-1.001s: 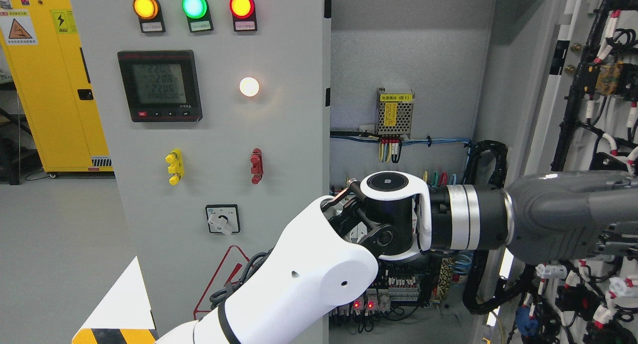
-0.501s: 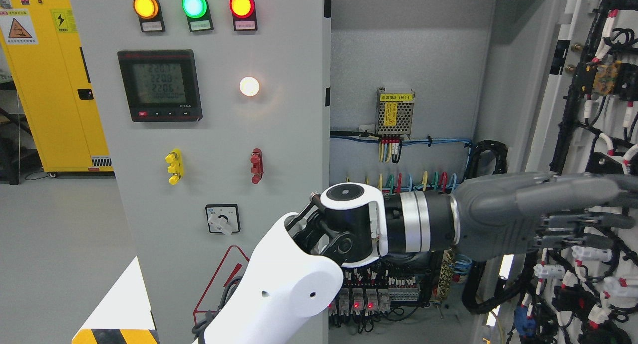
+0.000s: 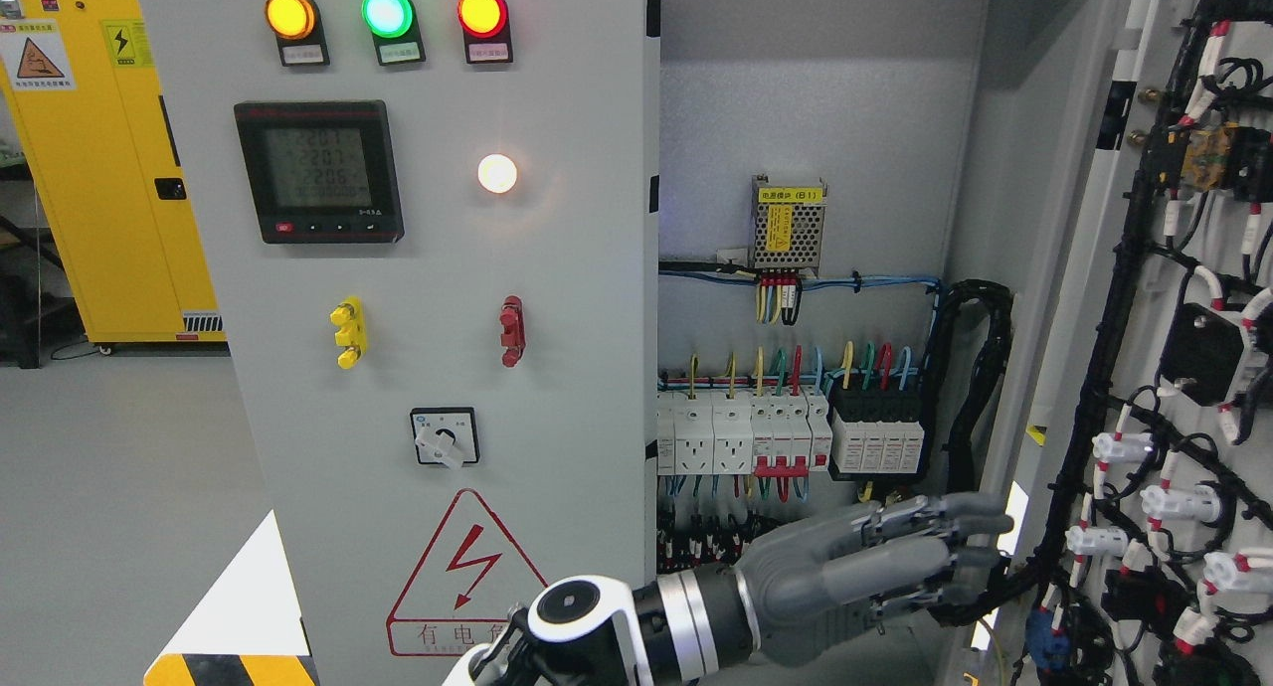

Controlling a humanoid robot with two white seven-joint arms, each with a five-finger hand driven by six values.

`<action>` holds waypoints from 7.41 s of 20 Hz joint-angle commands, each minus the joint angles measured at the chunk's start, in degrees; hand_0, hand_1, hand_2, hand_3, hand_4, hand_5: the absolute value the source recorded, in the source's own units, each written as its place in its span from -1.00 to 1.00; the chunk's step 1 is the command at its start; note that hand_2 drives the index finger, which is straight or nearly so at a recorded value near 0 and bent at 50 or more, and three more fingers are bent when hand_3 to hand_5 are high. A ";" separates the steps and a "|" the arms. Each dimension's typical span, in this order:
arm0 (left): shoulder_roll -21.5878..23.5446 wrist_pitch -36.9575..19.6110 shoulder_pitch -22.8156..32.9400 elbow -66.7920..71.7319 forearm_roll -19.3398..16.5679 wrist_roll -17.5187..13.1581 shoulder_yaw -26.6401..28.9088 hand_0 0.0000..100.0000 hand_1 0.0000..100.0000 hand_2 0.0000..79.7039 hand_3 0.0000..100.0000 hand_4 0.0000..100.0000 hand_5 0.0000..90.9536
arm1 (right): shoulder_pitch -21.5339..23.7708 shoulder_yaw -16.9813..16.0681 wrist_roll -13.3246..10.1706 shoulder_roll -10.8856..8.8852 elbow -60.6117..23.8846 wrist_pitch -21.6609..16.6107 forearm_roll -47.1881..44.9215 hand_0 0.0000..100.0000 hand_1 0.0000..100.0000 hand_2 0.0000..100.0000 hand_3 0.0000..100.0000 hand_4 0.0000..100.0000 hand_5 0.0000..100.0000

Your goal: Open door with both hands

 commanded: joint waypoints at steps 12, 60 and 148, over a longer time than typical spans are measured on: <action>9.41 -25.41 39.85 22.26 -15.73 0.08 10.17 -0.76 0.11 -1.00 -1.00 -1.00 -1.00 | -0.79 0.05 0.04 1.93 0.02 -0.05 -0.27 -1.00 0.00 -0.92 -1.00 -1.00 -1.00; 2.82 -31.42 33.71 92.45 -15.91 21.35 11.23 -0.76 0.11 -1.00 -1.00 -1.00 -1.00 | 8.35 0.41 -0.14 3.51 -50.56 0.04 -0.35 -1.00 0.00 -0.92 -1.00 -1.00 -1.00; 2.91 -33.53 33.18 91.92 -15.82 24.34 11.32 -0.76 0.11 -1.00 -1.00 -1.00 -1.00 | -38.32 5.68 9.44 7.56 -83.31 11.12 -11.25 -1.00 0.00 -0.92 -1.00 -1.00 -1.00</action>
